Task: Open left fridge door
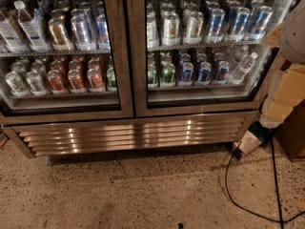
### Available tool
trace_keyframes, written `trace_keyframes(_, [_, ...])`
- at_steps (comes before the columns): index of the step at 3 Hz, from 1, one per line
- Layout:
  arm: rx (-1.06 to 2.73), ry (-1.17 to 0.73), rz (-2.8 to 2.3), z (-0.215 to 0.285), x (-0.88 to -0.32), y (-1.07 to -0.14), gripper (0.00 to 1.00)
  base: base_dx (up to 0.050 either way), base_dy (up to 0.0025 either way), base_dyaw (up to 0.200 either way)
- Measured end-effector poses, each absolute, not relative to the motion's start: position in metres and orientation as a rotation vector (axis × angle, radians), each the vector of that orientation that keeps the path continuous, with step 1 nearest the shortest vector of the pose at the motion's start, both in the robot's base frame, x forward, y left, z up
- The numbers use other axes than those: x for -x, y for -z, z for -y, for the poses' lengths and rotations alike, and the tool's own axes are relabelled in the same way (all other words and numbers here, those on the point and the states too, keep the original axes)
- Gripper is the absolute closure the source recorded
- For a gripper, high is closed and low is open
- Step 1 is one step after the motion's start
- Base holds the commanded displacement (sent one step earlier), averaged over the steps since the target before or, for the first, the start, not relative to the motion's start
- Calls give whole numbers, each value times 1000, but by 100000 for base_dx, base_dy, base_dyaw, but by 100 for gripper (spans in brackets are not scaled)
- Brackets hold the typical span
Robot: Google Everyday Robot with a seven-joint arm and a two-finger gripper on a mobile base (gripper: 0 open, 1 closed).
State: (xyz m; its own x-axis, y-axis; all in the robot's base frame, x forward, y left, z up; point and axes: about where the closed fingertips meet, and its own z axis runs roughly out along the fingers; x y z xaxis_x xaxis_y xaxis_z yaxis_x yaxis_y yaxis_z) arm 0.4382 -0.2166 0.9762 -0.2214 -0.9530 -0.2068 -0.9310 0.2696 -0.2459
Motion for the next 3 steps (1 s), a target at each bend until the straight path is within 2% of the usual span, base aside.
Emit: trace_keyframes(3, [1725, 99, -2232, 217, -438, -976, 0, 4764, 1, -28])
